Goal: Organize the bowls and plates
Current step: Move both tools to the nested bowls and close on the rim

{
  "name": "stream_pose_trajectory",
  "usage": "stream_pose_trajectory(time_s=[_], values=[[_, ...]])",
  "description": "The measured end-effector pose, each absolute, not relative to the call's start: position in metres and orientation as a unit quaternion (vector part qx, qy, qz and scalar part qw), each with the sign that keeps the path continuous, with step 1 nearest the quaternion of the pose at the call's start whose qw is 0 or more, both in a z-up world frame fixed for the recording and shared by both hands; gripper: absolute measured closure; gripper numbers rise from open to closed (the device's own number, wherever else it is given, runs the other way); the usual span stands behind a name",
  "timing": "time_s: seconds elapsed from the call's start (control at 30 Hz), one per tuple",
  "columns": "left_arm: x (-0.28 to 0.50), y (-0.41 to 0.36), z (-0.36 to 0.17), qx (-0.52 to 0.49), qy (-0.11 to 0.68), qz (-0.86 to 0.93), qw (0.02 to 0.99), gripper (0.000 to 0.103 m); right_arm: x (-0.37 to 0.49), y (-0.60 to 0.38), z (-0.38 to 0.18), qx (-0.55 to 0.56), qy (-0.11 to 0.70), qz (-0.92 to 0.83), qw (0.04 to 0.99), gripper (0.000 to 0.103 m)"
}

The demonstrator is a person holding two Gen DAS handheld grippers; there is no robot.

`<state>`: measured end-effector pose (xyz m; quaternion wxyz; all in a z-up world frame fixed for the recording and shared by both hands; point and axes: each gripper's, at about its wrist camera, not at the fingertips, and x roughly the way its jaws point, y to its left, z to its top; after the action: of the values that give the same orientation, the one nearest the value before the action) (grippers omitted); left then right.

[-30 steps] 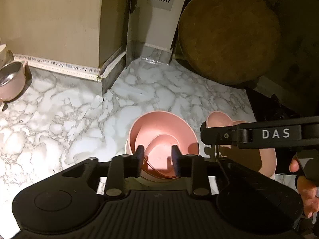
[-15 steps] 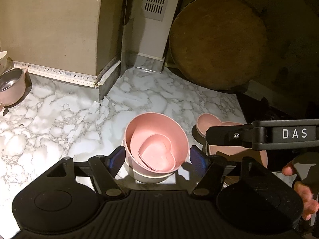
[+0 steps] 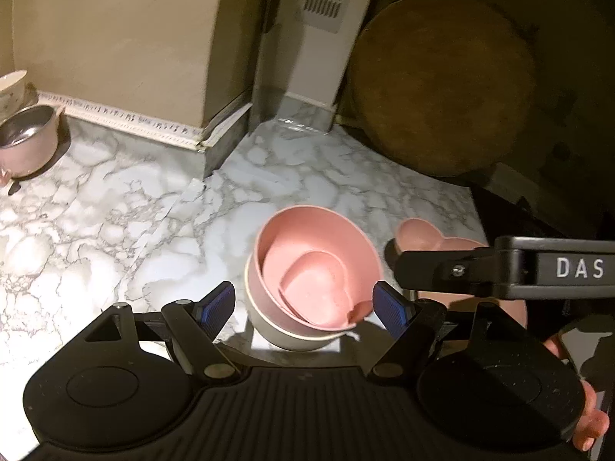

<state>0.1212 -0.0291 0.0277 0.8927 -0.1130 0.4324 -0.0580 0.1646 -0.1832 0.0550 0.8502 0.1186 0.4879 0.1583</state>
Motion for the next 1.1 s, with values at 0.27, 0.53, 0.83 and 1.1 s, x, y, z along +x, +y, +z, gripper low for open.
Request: stream_pose_trajectory(time_s=[0.27,0.53,0.83,1.1], values=[[0.145,-0.014,0.000,-0.141,0.462,0.001,0.876,0.025,0.194,-0.193,0.031,0.126,0.503,0.128,0.846,0.008],[0.163,-0.006,-0.014,-0.161,0.473,0.048,0.865,0.025,0.220,-0.190,0.000,0.137,0.538,0.128,0.822,0.018],[0.170,-0.005,-0.028,-0.174,0.481,0.067,0.857,0.025,0.233,-0.184,-0.019,0.149,0.555,0.119,0.810,0.025],[0.173,-0.003,-0.033,-0.180,0.485,0.076,0.853,0.025,0.231,-0.182,-0.031,0.160,0.566,0.121,0.800,0.032]])
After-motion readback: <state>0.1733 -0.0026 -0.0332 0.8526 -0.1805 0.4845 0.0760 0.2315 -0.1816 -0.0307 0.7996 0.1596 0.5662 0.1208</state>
